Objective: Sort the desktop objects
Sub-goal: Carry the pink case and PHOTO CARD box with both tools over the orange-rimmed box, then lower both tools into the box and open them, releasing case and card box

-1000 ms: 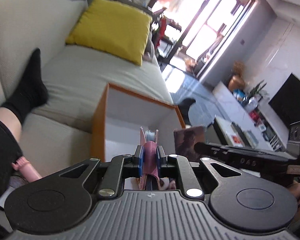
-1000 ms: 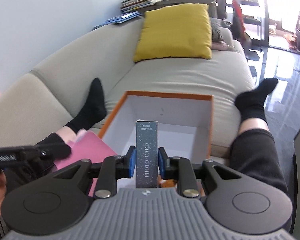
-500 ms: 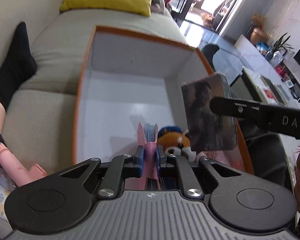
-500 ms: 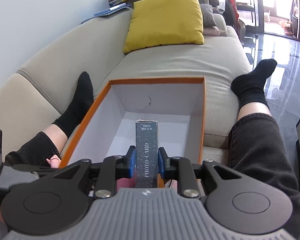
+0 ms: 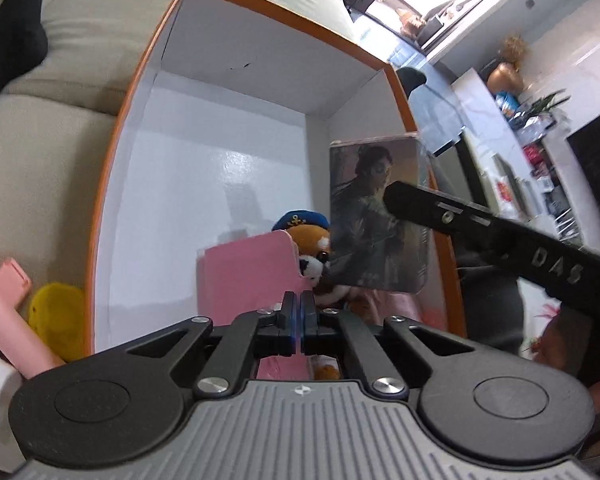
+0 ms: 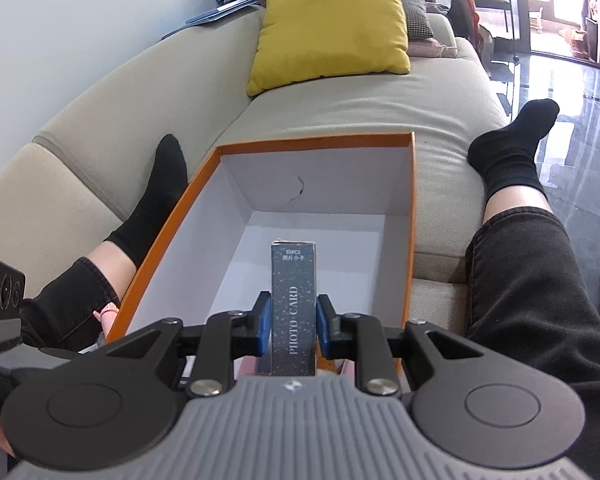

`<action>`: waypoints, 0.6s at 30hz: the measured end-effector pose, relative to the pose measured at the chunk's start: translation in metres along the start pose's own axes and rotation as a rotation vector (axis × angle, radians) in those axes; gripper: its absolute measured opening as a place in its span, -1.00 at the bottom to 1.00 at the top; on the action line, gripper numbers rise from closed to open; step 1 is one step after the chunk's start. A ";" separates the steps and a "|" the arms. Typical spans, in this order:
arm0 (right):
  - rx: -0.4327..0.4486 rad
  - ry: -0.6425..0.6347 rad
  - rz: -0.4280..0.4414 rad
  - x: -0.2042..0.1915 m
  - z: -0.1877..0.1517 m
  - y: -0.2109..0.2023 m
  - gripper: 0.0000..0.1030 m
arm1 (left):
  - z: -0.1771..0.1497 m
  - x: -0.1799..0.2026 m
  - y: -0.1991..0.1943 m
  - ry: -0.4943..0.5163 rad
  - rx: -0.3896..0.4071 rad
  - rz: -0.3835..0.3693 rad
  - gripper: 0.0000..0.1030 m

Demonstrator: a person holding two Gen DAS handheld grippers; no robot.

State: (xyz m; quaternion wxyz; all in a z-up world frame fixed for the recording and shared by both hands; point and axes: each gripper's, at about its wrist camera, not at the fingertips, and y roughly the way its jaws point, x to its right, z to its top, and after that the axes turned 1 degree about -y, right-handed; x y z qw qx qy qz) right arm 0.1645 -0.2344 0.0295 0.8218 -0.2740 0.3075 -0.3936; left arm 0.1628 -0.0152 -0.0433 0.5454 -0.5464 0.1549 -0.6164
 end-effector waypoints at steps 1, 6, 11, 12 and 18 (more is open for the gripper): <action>-0.001 0.003 0.005 -0.001 0.000 0.000 -0.53 | -0.002 -0.002 -0.005 0.004 0.014 0.000 -1.00; -0.010 0.026 0.059 -0.013 0.001 -0.002 -0.53 | -0.005 -0.007 -0.043 0.036 0.144 0.029 -1.00; -0.093 0.078 0.122 -0.030 -0.003 0.015 -0.53 | -0.007 -0.016 -0.077 0.055 0.259 0.104 -1.00; -0.113 0.083 0.127 -0.035 -0.006 0.020 -0.53 | -0.010 -0.017 -0.080 0.053 0.269 0.108 -1.00; -0.223 0.103 0.057 -0.061 -0.021 0.054 -0.53 | -0.015 -0.031 -0.093 0.027 0.313 0.137 -1.00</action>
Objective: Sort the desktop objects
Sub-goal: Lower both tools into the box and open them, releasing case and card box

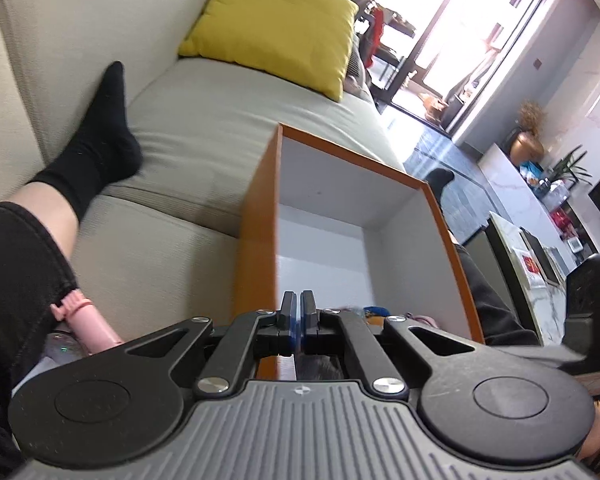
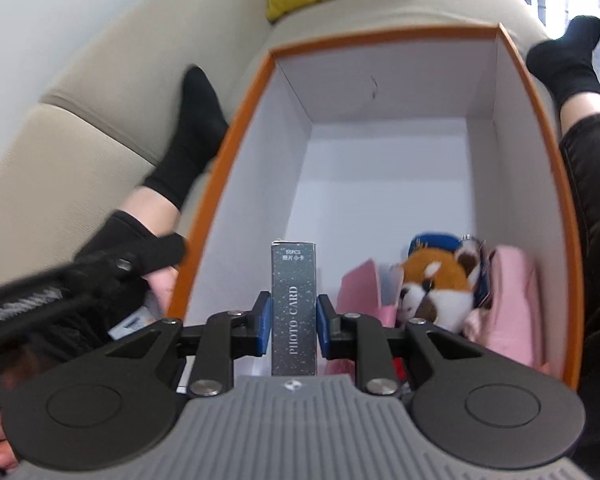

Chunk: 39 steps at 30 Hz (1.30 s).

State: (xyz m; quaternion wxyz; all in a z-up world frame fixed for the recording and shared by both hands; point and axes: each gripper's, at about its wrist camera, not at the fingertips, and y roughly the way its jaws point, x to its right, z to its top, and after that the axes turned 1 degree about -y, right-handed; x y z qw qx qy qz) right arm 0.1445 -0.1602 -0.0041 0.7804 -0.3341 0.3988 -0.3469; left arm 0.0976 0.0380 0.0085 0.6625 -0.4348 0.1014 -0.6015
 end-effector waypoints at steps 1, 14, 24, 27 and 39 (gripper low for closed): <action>-0.009 0.006 -0.016 -0.002 -0.001 0.005 -0.53 | 0.000 -0.003 -0.001 -0.008 0.004 0.000 -1.00; -0.063 0.030 -0.276 -0.025 -0.006 0.031 -0.53 | 0.005 -0.032 0.005 -0.082 0.012 -0.063 -1.00; -0.106 -0.049 -0.398 -0.038 -0.011 0.039 -0.52 | 0.002 -0.041 0.007 -0.098 -0.010 -0.121 -0.99; -0.122 -0.050 -0.385 -0.036 -0.012 0.039 -0.51 | 0.002 -0.041 0.004 -0.091 -0.003 -0.136 -0.99; 0.015 -0.083 -0.256 -0.020 -0.007 -0.035 -0.18 | 0.003 0.001 0.003 0.004 -0.043 -0.221 -0.99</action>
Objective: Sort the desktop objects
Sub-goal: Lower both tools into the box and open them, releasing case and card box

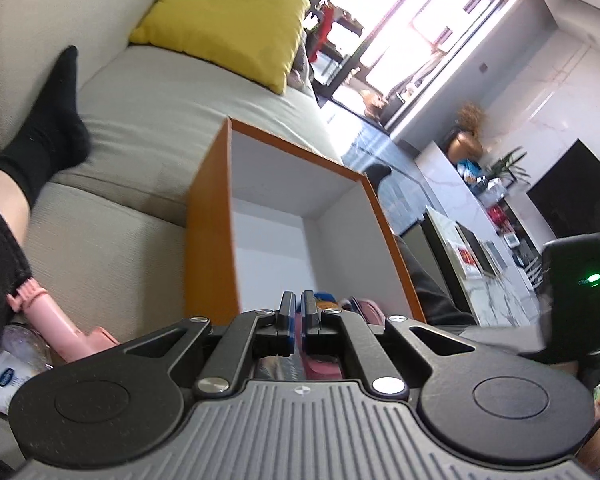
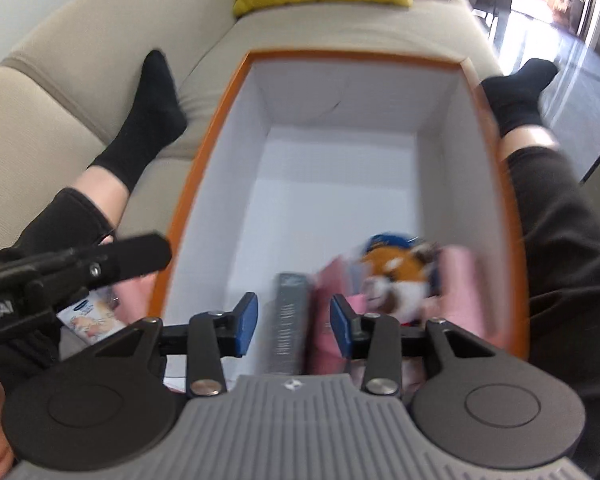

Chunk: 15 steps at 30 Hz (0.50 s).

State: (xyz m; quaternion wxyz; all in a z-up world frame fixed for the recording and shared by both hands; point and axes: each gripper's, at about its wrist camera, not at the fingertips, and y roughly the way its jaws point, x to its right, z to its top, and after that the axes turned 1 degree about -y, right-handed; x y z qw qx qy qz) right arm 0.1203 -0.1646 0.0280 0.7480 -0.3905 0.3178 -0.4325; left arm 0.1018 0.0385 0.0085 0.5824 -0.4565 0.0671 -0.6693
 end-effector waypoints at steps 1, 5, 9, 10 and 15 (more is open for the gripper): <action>0.004 0.001 -0.009 0.008 -0.001 -0.004 -0.18 | 0.000 0.004 0.004 0.007 -0.015 0.001 -0.99; -0.034 0.060 0.022 0.042 -0.008 0.001 -0.18 | -0.002 0.019 0.024 0.036 -0.094 0.026 -0.96; -0.069 0.141 0.162 0.063 -0.016 0.012 -0.18 | -0.006 0.032 0.047 0.045 -0.162 0.060 -0.59; -0.072 0.142 0.186 0.064 -0.018 0.015 -0.19 | -0.007 0.034 0.053 0.045 -0.180 0.075 -0.59; -0.068 0.098 0.196 0.062 -0.023 0.029 -0.49 | -0.006 0.037 0.073 0.042 -0.237 0.158 -0.58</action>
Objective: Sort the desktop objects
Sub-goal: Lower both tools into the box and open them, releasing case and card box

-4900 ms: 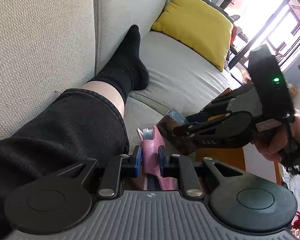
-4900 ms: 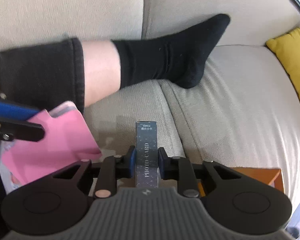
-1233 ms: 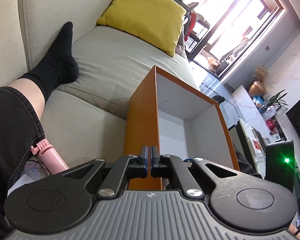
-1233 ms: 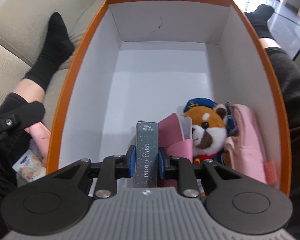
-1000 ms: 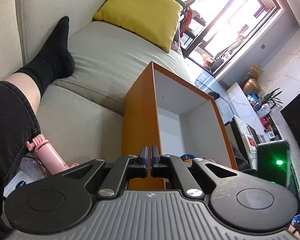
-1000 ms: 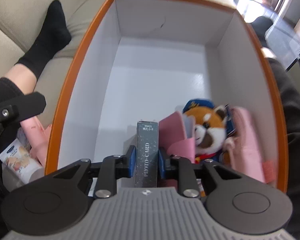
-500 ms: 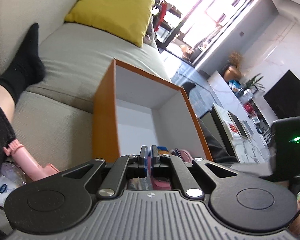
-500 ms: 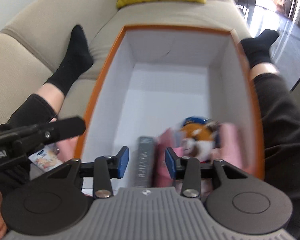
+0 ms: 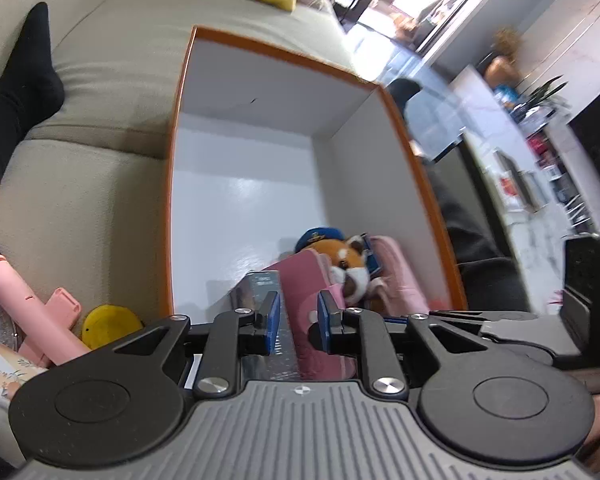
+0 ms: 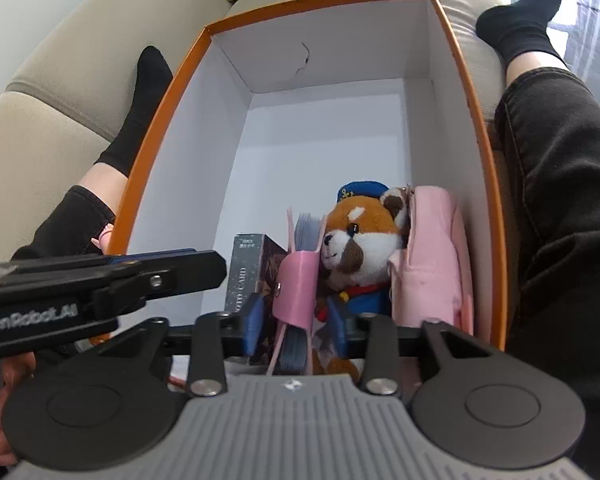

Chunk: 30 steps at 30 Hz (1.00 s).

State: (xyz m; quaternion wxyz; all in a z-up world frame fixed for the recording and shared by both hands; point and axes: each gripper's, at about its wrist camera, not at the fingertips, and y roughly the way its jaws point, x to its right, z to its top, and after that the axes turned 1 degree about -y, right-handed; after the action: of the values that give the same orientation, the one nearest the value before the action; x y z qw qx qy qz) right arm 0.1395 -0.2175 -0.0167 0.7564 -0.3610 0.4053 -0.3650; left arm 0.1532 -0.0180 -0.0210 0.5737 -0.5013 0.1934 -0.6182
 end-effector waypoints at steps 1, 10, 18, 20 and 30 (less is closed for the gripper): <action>0.001 0.000 0.011 0.001 0.000 0.001 -0.55 | 0.000 0.003 0.002 0.012 -0.007 0.016 -0.58; -0.009 -0.048 0.055 0.008 -0.005 -0.006 -0.59 | 0.002 0.012 0.023 0.061 -0.100 0.095 -0.54; 0.004 -0.033 0.119 0.013 -0.006 -0.006 -0.55 | 0.007 0.017 0.030 0.065 -0.113 0.117 -0.54; 0.013 -0.040 0.130 0.012 -0.007 -0.006 -0.54 | 0.006 0.016 0.028 0.061 -0.112 0.136 -0.54; 0.024 -0.002 0.170 0.012 -0.004 -0.004 -0.21 | 0.006 0.015 -0.002 0.054 -0.035 0.070 -0.50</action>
State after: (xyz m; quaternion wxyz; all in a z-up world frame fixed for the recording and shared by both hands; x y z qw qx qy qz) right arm 0.1401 -0.2301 -0.0190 0.7893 -0.3168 0.4291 -0.3040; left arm 0.1593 -0.0289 -0.0112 0.5807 -0.4873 0.2368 -0.6076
